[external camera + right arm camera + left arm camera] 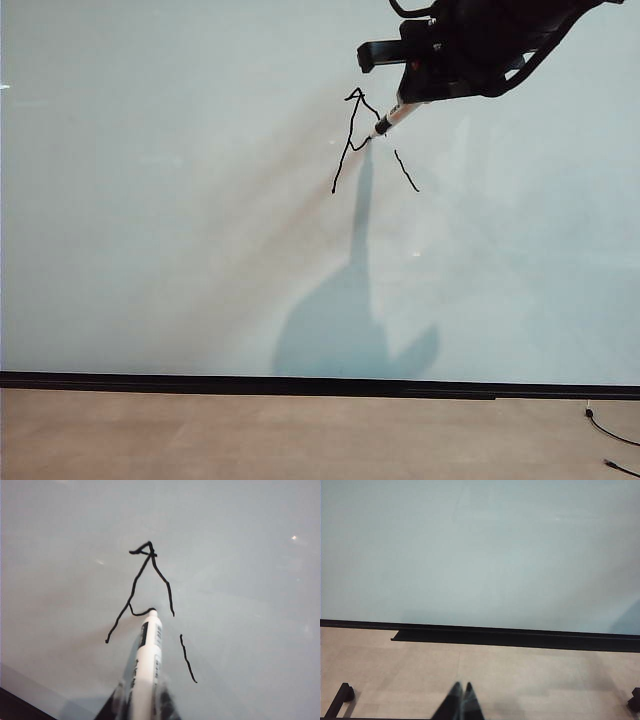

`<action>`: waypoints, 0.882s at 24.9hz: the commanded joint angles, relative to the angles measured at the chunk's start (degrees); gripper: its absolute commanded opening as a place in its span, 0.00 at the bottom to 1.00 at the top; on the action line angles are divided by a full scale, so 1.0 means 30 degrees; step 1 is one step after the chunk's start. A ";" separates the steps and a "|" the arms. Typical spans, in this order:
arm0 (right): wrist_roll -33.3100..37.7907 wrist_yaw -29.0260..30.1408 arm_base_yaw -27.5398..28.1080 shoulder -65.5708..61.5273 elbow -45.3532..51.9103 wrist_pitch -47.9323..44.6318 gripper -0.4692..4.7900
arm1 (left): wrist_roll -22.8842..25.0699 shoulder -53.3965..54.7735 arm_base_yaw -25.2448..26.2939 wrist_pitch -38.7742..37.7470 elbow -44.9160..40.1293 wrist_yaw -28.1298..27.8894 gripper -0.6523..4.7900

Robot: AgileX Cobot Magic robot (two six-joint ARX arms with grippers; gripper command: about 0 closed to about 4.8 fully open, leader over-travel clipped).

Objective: Pick up the pen on the shelf to the right of the whiteboard and write the letter A.

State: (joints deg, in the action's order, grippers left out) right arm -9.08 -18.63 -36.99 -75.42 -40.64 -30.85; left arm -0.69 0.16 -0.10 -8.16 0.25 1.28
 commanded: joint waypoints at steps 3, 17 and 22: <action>-0.0058 -0.0466 0.0073 0.0262 -0.0102 0.0284 0.07 | 0.0073 0.0007 0.0000 0.0153 0.0044 0.0007 0.11; -0.0066 -0.0816 0.0270 0.0954 -0.0087 0.0962 0.07 | 0.0080 0.0007 0.0000 0.0160 0.0044 0.0007 0.11; -0.0058 -0.0816 0.0284 0.0976 -0.0087 0.1290 0.07 | 0.0073 0.0007 0.0000 0.0160 0.0044 0.0007 0.11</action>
State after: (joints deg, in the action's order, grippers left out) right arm -9.13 -20.43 -36.21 -72.82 -40.64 -26.85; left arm -0.71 0.16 -0.10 -8.16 0.25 1.28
